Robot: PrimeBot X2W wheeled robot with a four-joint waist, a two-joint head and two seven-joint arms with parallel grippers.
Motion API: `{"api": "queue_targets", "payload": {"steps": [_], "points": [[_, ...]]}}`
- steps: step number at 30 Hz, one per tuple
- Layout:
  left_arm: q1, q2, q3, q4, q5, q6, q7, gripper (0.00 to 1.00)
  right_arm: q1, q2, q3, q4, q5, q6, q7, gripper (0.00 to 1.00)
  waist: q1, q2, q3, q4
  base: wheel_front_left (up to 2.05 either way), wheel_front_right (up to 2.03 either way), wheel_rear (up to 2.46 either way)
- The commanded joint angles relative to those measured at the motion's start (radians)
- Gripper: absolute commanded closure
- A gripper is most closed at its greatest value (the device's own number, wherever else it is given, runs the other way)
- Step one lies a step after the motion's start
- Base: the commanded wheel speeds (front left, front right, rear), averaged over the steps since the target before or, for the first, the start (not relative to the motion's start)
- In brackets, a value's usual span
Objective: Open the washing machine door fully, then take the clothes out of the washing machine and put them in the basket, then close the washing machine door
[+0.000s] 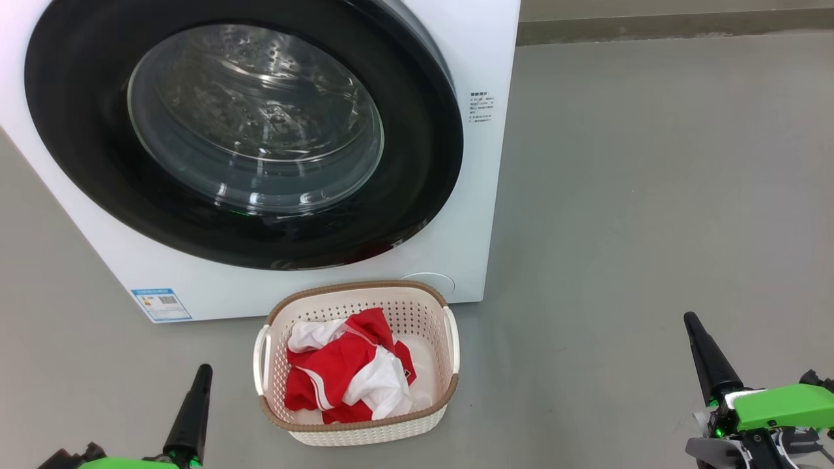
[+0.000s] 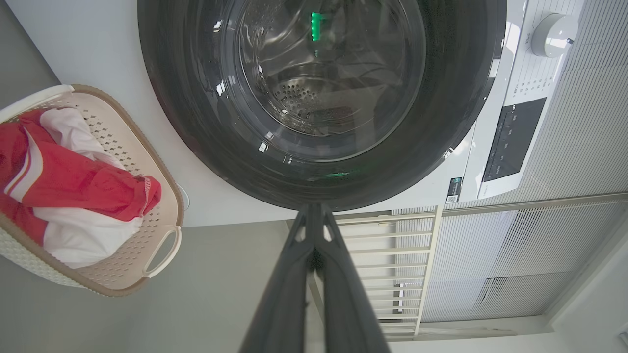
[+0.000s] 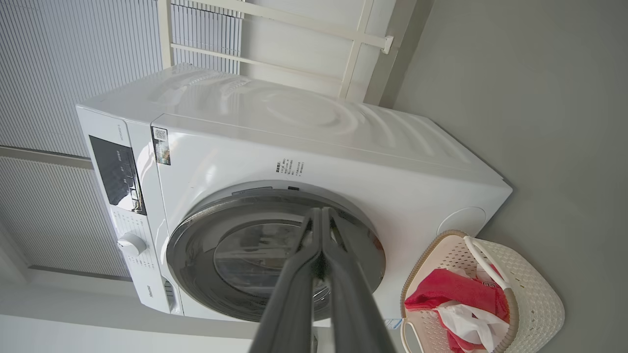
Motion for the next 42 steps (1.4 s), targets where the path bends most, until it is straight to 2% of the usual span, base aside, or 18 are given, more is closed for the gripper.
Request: {"api": "queue_targets", "payload": {"steps": [1, 6, 42], "points": [[-0.051, 0.007, 0.033, -0.019, -0.035, 0.001, 0.012, 1.00, -0.055, -0.005, 0.011, -0.031, 0.038, -0.001, 0.011, 1.00, 0.0000, -0.0001, 0.001, 0.001, 0.00, 0.00, 0.00], [-0.058, 0.006, 0.034, -0.014, -0.086, 0.001, 0.025, 1.00, -0.060, -0.004, 0.006, -0.032, 0.087, -0.001, 0.025, 1.00, 0.0000, -0.0001, 0.004, 0.002, 0.00, 0.00, 0.00], [-0.058, 0.006, 0.034, -0.014, -0.086, 0.001, 0.025, 1.00, -0.060, -0.004, 0.006, -0.032, 0.087, -0.001, 0.024, 1.00, 0.0000, -0.0001, 0.004, 0.002, 0.00, 0.00, 0.00]]}}
